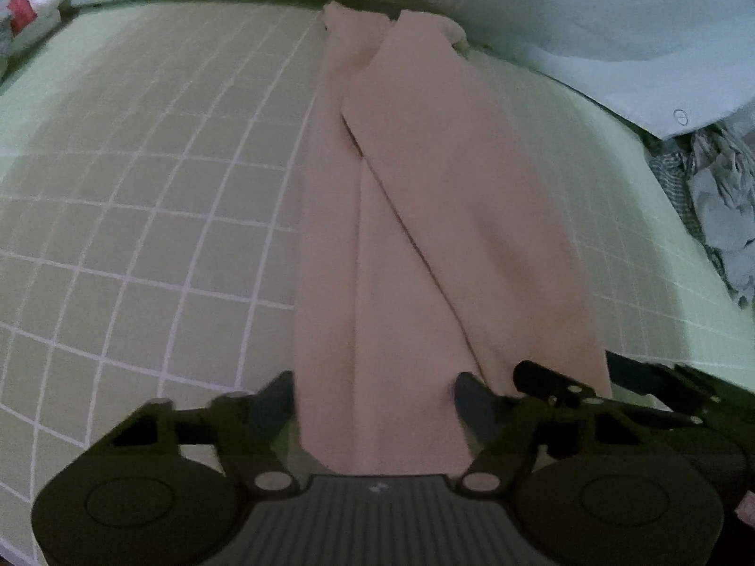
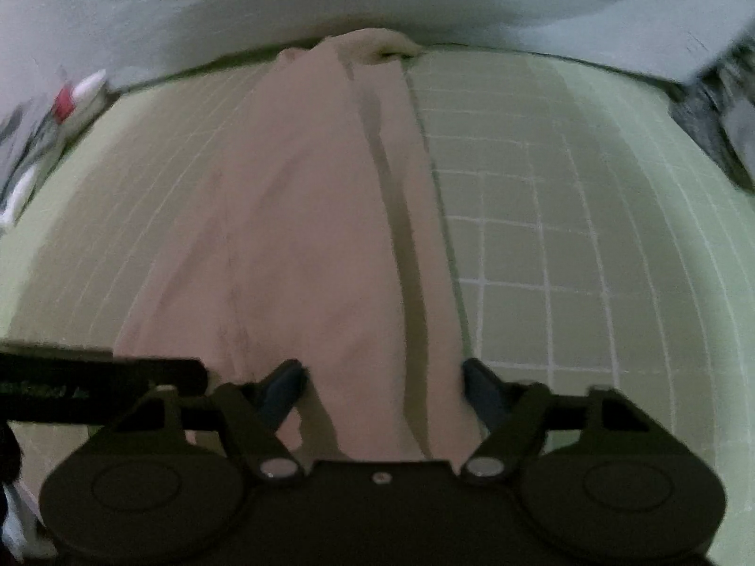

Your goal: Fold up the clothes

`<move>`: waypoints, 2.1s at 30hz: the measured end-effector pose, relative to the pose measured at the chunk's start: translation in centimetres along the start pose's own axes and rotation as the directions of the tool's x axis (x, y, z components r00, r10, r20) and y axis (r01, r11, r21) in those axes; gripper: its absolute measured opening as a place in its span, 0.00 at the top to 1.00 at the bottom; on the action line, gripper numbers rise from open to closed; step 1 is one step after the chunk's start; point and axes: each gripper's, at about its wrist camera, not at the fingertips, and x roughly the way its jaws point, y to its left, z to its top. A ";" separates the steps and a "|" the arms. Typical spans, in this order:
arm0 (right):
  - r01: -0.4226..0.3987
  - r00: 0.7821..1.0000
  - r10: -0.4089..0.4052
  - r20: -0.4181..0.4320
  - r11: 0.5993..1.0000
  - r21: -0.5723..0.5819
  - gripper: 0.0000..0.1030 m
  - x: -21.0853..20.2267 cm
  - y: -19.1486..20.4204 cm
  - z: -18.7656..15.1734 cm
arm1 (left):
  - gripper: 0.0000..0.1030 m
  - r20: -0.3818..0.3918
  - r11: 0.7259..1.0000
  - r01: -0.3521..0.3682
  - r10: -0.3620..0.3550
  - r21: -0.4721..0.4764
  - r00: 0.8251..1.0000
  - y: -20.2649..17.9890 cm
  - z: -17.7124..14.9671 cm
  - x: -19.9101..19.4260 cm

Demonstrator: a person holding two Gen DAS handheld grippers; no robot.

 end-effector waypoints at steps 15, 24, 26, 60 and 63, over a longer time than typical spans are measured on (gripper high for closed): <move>-0.329 0.938 0.341 -0.062 0.933 0.147 0.80 -11.5 -3.9 -3.7 | 0.87 0.047 0.965 0.255 -0.252 -0.054 0.966 -0.6 -5.8 -13.2; -0.478 0.873 0.452 0.183 0.866 0.145 0.80 -16.2 -6.0 6.4 | 0.87 0.291 0.969 0.245 -0.244 0.035 0.925 -1.6 3.5 -18.0; -0.473 0.874 0.440 0.206 0.866 0.160 0.79 -15.2 -6.4 8.7 | 0.87 0.282 0.972 0.236 -0.229 0.009 0.931 -1.5 5.1 -16.1; -0.232 0.971 0.205 0.127 0.934 0.271 0.12 4.6 -8.6 17.8 | 0.10 0.068 0.945 0.032 -0.010 -0.326 0.998 5.6 14.3 3.1; -0.236 0.972 0.226 0.068 0.933 0.271 0.12 6.2 -8.2 17.2 | 0.10 0.039 0.953 0.050 -0.040 -0.300 0.998 4.8 14.0 4.5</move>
